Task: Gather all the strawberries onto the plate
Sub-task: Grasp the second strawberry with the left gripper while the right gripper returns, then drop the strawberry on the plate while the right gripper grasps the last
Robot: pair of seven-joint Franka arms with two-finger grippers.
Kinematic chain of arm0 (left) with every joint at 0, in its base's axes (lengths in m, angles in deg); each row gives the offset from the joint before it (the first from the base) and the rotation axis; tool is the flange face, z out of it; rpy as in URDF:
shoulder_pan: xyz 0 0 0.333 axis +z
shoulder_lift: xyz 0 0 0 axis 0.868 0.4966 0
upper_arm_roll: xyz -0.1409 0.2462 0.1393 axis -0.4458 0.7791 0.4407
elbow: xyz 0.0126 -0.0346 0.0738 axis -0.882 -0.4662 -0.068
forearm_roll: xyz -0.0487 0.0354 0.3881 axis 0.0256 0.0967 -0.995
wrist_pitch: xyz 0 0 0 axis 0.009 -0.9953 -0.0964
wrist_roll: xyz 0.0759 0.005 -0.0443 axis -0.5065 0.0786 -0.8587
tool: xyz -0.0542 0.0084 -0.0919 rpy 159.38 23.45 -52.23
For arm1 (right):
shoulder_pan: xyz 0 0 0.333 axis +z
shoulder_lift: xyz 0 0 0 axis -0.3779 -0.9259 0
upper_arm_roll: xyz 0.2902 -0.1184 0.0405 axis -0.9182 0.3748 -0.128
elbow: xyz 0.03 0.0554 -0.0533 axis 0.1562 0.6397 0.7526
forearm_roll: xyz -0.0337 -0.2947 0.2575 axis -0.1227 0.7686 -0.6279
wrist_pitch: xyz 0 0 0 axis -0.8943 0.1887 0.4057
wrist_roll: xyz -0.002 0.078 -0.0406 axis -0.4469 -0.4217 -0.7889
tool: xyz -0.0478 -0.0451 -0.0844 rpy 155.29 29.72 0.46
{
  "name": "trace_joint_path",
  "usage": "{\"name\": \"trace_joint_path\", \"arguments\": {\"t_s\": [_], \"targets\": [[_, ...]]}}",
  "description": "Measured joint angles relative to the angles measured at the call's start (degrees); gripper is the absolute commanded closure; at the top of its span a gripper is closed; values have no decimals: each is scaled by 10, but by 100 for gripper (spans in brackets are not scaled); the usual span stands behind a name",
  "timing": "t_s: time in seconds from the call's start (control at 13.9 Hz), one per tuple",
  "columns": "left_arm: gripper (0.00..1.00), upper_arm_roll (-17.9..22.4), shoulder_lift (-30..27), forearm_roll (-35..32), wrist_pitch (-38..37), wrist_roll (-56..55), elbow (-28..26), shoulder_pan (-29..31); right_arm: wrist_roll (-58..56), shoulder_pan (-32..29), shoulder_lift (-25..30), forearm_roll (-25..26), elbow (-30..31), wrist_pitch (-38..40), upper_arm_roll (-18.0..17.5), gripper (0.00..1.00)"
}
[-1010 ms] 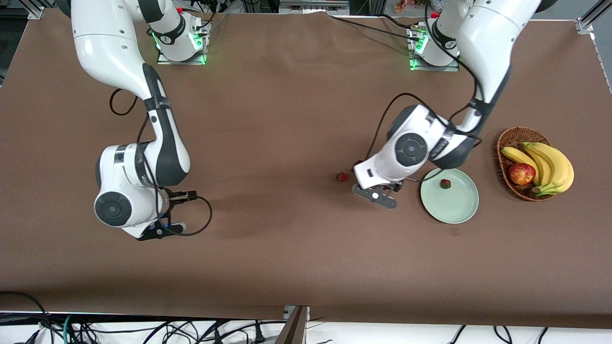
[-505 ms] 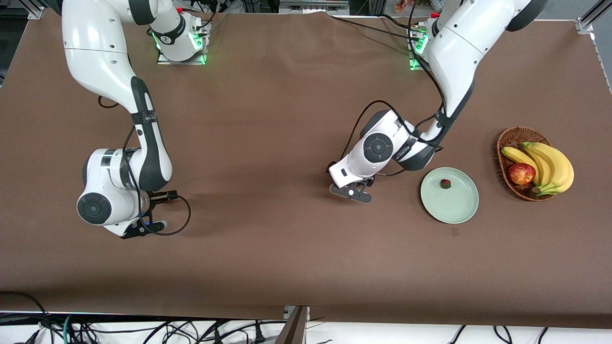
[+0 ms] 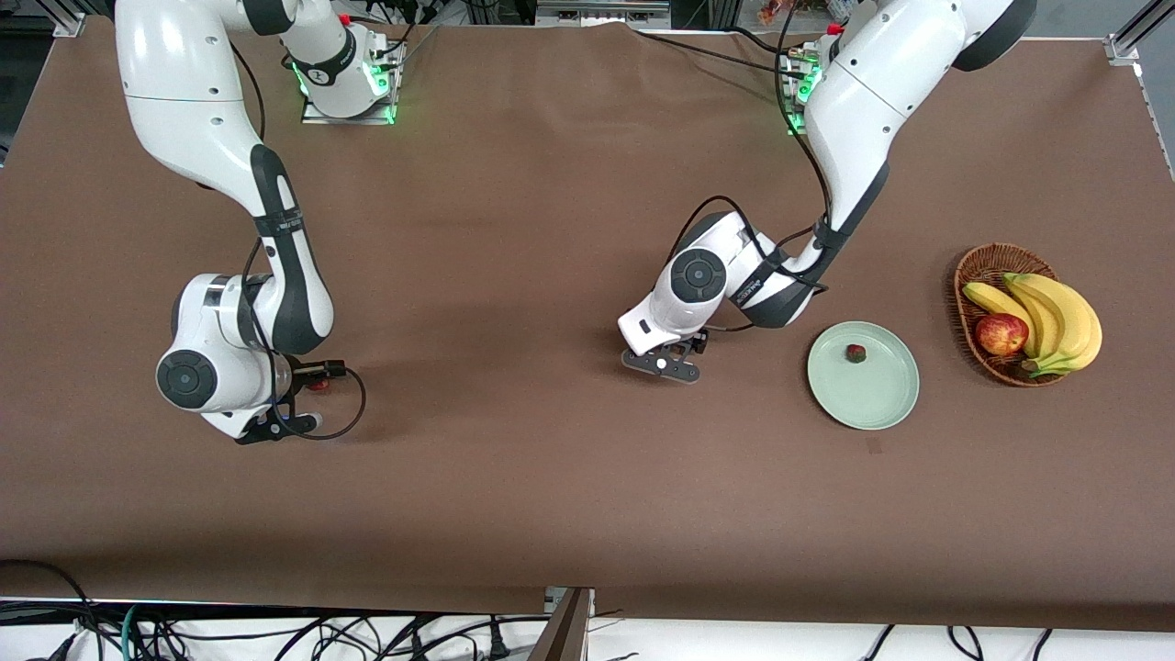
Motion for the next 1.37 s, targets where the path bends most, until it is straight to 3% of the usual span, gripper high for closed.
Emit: {"name": "trace_joint_path", "arguments": {"t_s": [0.07,0.14,0.22,0.43,0.51,0.65,0.72,0.79,1.01,1.37], "targets": [[55,1,1,0,1,0,0,0,0,0,0,-2,4,-9,0,0],[64,2,2,0,2,0,0,0,0,0,0,-2,9,-19,0,1],[64,3,2,0,3,0,0,0,-2,0,0,-2,14,-28,0,6],[64,5,0,-1,2,0,2,1,-7,0,0,-3,19,-36,0,51],[68,5,0,-1,2,0,2,1,-8,0,0,-3,19,-37,0,62],[84,5,0,-1,2,0,2,1,-9,1,0,-3,19,-38,0,85],[85,5,0,-1,2,0,1,1,-12,1,0,-3,19,-39,0,95],[85,5,0,-1,2,0,2,1,-14,1,0,-3,19,-39,0,100],[85,6,-4,-1,-3,0,5,8,-16,2,5,-12,19,-40,-2,100],[85,7,-55,-2,-82,84,20,64,37,28,15,-65,10,-41,-29,100]]}}
